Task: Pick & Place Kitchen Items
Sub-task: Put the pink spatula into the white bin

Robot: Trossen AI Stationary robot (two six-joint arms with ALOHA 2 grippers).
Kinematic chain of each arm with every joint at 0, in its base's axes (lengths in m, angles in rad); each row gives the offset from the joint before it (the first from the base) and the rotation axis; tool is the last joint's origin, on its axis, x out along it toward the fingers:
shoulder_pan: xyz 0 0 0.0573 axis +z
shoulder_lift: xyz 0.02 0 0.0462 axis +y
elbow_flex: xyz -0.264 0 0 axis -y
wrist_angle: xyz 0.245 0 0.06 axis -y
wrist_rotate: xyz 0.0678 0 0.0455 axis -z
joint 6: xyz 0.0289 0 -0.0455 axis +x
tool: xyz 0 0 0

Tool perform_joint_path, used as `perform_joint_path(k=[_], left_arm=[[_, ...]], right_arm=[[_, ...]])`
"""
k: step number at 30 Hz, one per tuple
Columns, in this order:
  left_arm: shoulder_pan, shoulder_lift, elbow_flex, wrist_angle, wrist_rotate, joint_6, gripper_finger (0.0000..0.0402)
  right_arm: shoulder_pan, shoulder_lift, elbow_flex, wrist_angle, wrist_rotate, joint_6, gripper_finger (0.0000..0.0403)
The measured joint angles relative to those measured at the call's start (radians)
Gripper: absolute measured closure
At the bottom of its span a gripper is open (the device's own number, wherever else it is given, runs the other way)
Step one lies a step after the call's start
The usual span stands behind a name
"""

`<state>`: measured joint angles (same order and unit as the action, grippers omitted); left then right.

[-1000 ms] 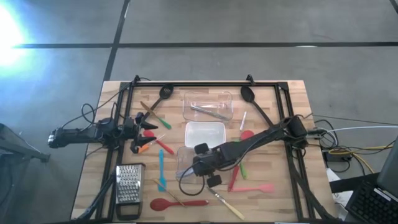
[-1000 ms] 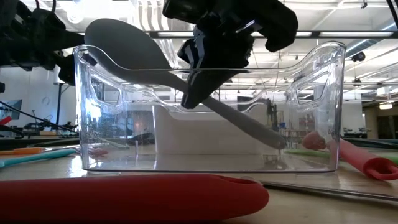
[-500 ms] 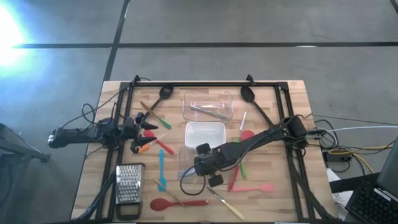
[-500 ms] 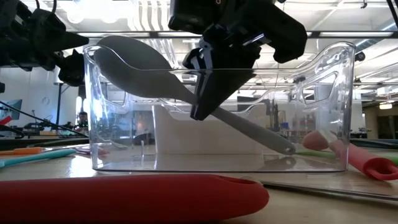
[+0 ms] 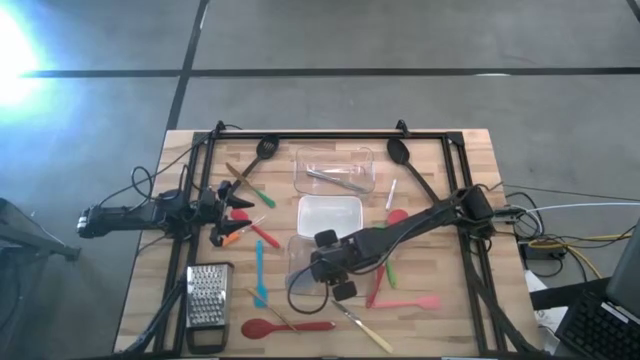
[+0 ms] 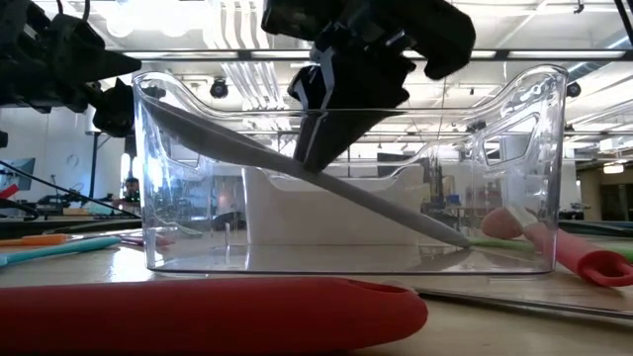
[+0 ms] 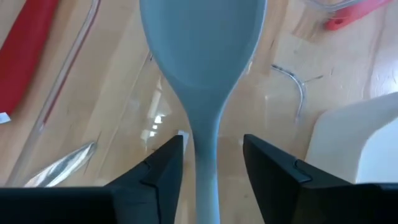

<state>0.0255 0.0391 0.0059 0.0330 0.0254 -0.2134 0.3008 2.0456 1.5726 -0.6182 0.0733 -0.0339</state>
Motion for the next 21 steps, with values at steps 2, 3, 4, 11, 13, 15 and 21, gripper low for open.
perform_joint_path(k=[2,3,4,11,13,15,21], left_arm=[[0.000,0.000,0.000,0.000,0.000,0.000,0.0140],[0.000,0.000,0.000,-0.001,0.000,0.000,0.0140],[0.000,0.000,0.000,-0.001,0.000,0.000,0.0140],[0.000,0.000,0.000,-0.006,0.000,0.000,0.0140],[0.000,0.000,0.000,-0.006,0.000,0.000,0.0140],[0.000,0.000,0.000,-0.006,0.000,0.000,0.0140],[0.000,0.000,0.000,-0.006,0.000,0.000,0.0140]], right_arm=[[0.000,-0.004,0.028,-0.047,0.005,0.001,0.0233],[0.000,-0.006,0.044,-0.070,0.006,0.002,0.0232],[0.000,-0.008,0.060,-0.090,0.008,0.005,0.0232],[0.000,-0.010,0.170,-0.237,0.039,0.015,0.0245],[-0.001,-0.010,0.204,-0.297,0.042,0.037,0.0251],[0.000,-0.010,0.237,-0.375,0.053,0.065,0.0258],[0.000,-0.010,0.351,-0.632,0.087,0.174,0.0279]])
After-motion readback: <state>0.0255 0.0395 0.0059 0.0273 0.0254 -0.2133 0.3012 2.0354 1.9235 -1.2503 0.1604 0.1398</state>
